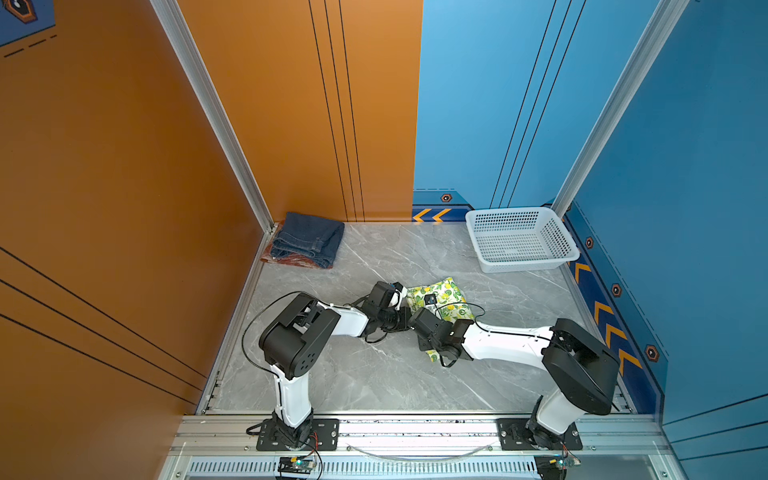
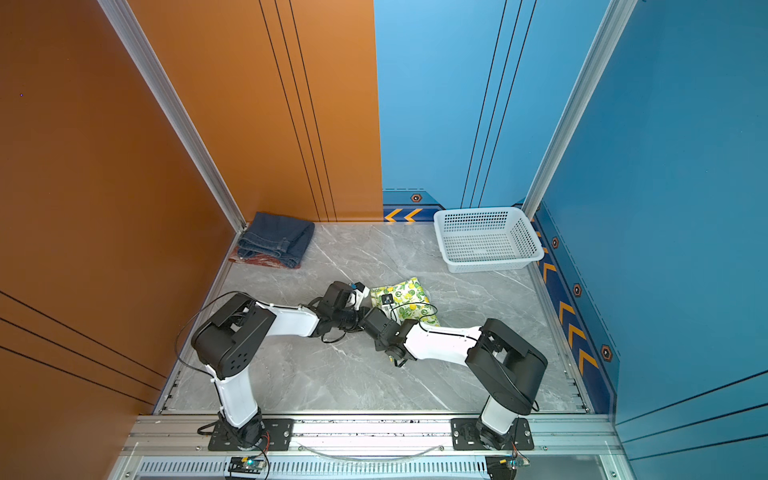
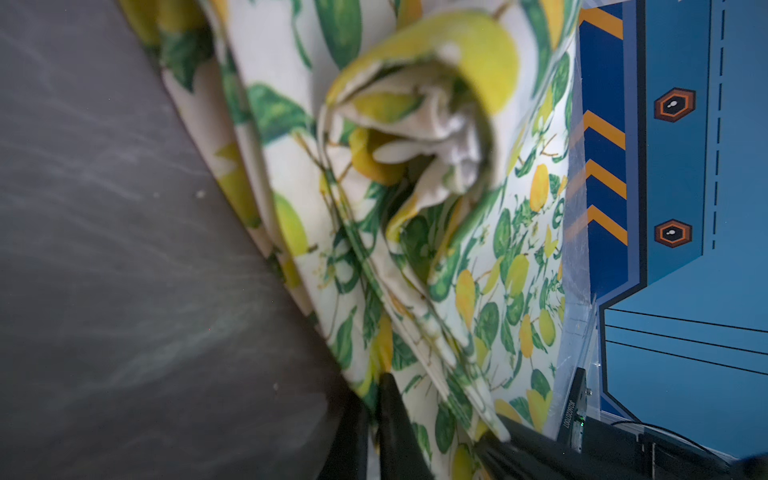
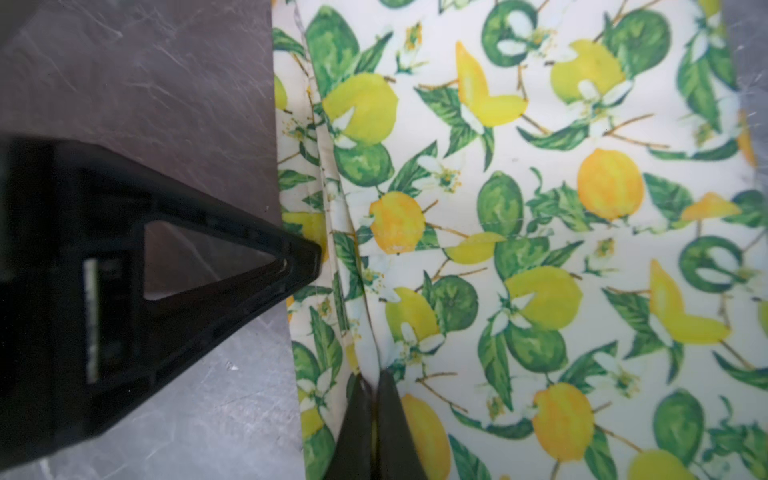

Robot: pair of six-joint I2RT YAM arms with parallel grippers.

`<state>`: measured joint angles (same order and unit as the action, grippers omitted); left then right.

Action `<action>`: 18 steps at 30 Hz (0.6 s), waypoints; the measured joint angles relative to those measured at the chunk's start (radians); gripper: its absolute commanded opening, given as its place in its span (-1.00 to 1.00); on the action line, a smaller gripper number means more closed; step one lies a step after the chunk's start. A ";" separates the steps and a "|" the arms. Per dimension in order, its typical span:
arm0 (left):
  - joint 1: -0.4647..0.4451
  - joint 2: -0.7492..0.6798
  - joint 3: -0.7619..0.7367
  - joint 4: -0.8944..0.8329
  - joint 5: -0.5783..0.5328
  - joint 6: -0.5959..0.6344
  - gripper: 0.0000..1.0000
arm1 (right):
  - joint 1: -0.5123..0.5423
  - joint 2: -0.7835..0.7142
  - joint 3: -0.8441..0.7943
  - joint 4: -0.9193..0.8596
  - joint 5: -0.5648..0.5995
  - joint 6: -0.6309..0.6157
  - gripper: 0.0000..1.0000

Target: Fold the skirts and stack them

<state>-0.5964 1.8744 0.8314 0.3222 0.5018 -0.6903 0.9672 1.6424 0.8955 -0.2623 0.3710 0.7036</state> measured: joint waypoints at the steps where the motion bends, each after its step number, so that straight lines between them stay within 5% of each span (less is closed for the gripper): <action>1: 0.000 0.000 0.000 0.000 0.000 0.000 -0.82 | 0.004 -0.010 -0.003 0.000 -0.003 0.003 -1.00; 12: 0.000 0.000 0.000 0.000 0.000 0.000 -0.82 | 0.047 -0.009 -0.061 0.063 -0.088 0.083 -0.98; 16: 0.000 -0.003 -0.007 0.006 0.000 -0.004 -0.82 | 0.030 -0.004 -0.094 0.137 -0.135 0.115 -0.57; 18: 0.000 -0.007 -0.013 0.008 -0.001 -0.011 -0.81 | 0.019 -0.008 -0.111 0.185 -0.161 0.132 -0.51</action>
<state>-0.5964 1.8675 0.8188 0.3302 0.5011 -0.7013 0.9859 1.6341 0.7841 -0.0772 0.2104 0.8356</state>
